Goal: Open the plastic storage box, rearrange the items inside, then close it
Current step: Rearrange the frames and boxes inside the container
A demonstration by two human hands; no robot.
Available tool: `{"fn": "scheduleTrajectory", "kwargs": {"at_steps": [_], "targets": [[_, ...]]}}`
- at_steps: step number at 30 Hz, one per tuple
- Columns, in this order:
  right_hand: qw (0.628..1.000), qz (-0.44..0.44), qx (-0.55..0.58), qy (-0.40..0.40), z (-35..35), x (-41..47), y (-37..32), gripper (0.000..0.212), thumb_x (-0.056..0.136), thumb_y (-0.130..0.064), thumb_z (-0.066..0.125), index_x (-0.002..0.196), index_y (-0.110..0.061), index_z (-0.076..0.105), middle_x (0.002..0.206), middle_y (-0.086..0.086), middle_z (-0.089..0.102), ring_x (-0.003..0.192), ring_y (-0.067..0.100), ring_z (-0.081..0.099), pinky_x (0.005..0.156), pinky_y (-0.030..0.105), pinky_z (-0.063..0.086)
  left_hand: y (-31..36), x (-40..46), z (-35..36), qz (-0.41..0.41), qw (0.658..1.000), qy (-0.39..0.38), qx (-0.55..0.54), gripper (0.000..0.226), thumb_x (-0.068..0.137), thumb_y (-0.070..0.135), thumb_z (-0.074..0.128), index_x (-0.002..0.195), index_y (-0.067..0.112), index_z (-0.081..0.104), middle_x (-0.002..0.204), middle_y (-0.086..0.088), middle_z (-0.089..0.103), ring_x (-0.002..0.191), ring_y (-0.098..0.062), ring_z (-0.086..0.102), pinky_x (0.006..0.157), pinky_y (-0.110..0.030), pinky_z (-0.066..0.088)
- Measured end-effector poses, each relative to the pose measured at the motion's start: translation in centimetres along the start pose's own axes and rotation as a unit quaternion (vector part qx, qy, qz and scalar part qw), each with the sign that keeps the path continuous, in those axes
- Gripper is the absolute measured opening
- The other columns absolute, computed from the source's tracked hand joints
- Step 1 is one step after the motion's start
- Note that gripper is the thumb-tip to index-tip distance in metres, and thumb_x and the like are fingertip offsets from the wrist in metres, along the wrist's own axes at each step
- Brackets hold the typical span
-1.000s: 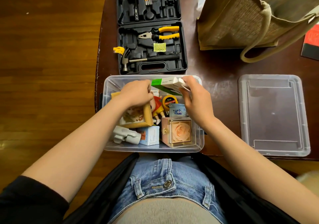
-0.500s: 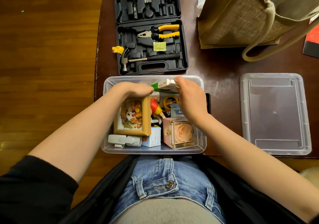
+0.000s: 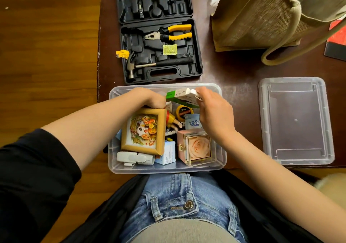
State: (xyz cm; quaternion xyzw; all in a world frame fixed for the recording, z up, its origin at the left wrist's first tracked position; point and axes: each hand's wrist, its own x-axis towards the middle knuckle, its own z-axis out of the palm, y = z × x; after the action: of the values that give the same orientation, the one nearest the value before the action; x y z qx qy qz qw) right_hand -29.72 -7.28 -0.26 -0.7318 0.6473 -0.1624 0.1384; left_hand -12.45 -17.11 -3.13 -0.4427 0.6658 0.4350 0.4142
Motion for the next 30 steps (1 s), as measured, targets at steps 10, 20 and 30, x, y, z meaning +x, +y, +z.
{"fn": "scheduleTrajectory", "kwargs": {"at_steps": [10, 20, 30], "targets": [[1.0, -0.013, -0.013, 0.022, 1.0, 0.9, -0.3, 0.037, 0.068, 0.011, 0.059, 0.1, -0.006, 0.063, 0.078, 0.009, 0.065, 0.068, 0.032, 0.057, 0.049, 0.027, 0.03, -0.6, 0.1, 0.4, 0.0, 0.999, 0.029, -0.032, 0.019, 0.095, 0.017, 0.049, 0.111, 0.007, 0.051, 0.089, -0.003, 0.048, 0.08, -0.017, 0.053, 0.078, -0.034, 0.047], [0.995, -0.088, -0.041, 0.014, 2.1, 2.0, -0.4, 0.046, 0.062, 0.015, 0.063, 0.1, -0.01, 0.07, 0.078, 0.006, 0.067, 0.066, 0.027, 0.059, 0.055, 0.031, 0.041, -1.0, 0.1, 0.8, -0.009, 0.994, 0.045, -0.103, 0.025, 0.099, 0.016, 0.039, 0.112, 0.004, 0.057, 0.089, -0.005, 0.059, 0.071, -0.012, 0.054, 0.062, -0.026, 0.045], [0.993, -0.048, -0.053, -0.091, 2.7, 1.5, -0.4, 0.048, 0.074, 0.008, 0.063, 0.118, -0.012, 0.064, 0.097, 0.01, 0.069, 0.083, 0.032, 0.061, 0.065, 0.037, 0.045, -0.7, 0.1, 0.9, -0.022, 0.992, 0.054, -0.108, 0.043, 0.1, 0.015, 0.038, 0.143, 0.01, 0.04, 0.139, -0.013, 0.048, 0.119, -0.027, 0.052, 0.094, -0.032, 0.04]]}}
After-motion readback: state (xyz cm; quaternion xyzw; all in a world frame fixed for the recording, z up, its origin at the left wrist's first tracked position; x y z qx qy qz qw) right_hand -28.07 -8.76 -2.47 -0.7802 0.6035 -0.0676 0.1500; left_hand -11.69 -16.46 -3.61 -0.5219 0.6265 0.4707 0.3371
